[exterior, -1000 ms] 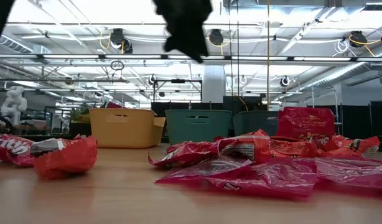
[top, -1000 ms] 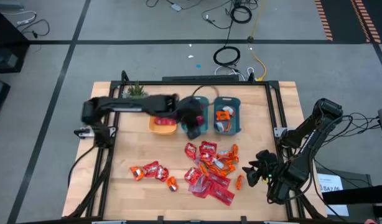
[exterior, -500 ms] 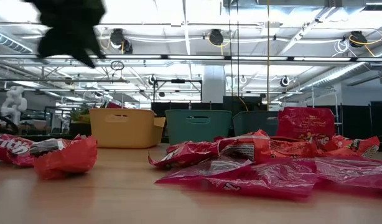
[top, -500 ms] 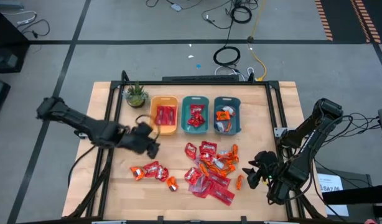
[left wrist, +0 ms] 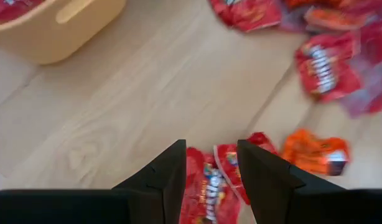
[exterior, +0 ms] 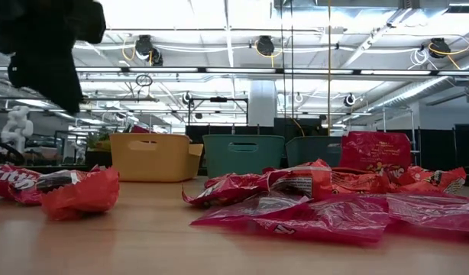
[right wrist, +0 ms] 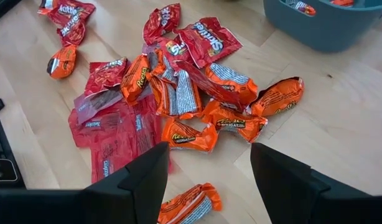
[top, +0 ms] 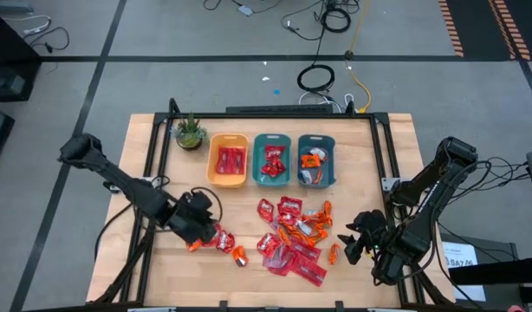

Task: Sort candy
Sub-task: Put the red candy into the top center green bin

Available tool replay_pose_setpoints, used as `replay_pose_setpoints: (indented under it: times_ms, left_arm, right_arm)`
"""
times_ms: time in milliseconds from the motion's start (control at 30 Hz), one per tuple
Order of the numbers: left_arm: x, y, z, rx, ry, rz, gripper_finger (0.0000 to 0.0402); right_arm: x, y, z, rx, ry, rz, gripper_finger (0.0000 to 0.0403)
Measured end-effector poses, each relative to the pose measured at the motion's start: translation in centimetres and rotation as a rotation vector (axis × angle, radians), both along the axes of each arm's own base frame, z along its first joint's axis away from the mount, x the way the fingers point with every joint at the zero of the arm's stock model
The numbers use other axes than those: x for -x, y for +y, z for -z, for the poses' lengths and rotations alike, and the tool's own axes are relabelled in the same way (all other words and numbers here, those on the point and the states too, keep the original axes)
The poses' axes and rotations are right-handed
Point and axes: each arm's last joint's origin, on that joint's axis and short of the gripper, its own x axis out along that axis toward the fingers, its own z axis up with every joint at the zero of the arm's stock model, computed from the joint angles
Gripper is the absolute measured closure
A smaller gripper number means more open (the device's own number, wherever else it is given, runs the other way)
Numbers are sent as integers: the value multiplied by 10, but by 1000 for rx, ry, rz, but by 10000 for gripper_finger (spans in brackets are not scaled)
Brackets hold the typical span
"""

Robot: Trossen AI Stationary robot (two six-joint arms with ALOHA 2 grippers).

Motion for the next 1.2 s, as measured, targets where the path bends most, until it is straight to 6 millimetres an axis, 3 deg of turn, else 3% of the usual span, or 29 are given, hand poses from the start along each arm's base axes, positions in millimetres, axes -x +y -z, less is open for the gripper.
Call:
replay_pose_setpoints:
  times_ms: [233,433,733,867,1067,1200]
  left_arm:
    - [-9,-9,28,-77,151,133,249]
    - [-17,-17,52,-45,266,196,249]
    - [-35,-33,77,42,266,298,252]
    - [-36,-33,80,53,278,280,282]
    - [-34,-33,78,58,298,257,387]
    - [-34,-32,69,56,307,226,396]
  right_arm:
    - [0,0,0,1,1,0,186]
    - [0,0,0,1,0,0,186]
    - [0,0,0,1,0,2,186]
    - [0,0,0,-1,-1,4,186]
    - [0,0,0,-2,-1,5,186]
    - [0,-1,0,5,3,4,186]
